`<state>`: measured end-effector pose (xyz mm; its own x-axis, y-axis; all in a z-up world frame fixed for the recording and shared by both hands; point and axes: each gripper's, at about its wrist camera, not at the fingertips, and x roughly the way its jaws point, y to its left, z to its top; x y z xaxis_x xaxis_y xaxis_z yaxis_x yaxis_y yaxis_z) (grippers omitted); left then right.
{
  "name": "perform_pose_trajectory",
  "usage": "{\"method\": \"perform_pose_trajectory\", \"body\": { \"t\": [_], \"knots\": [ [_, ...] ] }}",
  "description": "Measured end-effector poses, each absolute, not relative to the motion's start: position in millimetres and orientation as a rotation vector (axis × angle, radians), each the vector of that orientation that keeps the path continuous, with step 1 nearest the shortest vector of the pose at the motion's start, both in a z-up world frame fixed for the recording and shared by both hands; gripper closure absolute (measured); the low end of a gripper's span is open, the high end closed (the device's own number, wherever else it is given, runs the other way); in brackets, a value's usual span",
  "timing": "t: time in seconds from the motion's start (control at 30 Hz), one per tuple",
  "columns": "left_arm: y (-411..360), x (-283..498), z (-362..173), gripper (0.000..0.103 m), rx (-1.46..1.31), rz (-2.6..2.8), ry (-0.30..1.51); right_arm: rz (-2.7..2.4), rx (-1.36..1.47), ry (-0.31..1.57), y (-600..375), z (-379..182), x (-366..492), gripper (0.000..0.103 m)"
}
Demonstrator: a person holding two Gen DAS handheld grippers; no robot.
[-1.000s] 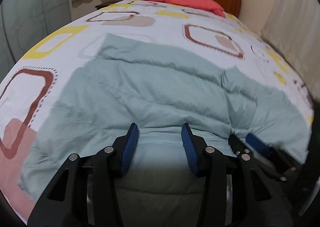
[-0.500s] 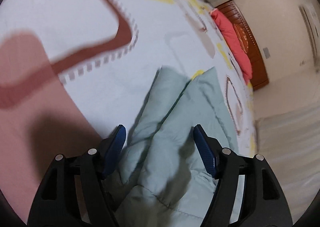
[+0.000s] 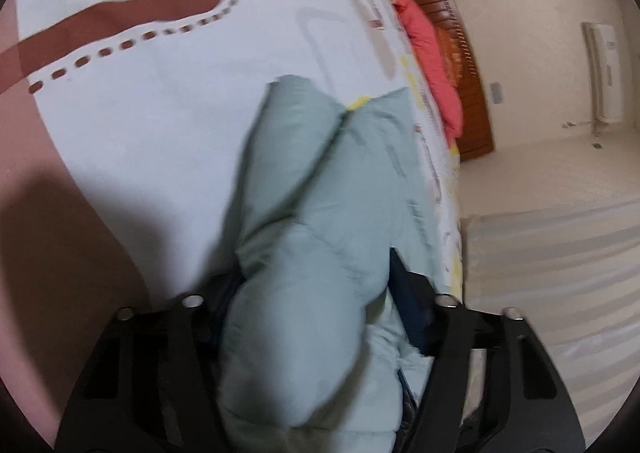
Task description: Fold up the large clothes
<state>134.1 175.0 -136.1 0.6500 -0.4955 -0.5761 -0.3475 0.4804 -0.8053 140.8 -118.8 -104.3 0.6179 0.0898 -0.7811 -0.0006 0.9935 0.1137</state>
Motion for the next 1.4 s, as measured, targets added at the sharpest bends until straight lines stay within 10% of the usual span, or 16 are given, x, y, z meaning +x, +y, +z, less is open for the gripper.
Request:
{"method": "perform_pose_trajectory", "body": {
  "t": [0.37,1.4],
  "knots": [
    [163.7,120.9,-106.8,0.082,-0.99,-0.136,0.84,0.048,0.11,0.896,-118.5,-99.3,138.8,0.065],
    [57.8,118.9,-16.8,0.084,-0.732,-0.321,0.732,-0.248,0.221,0.893,-288.5,-103.3,57.2,0.07]
  ]
}}
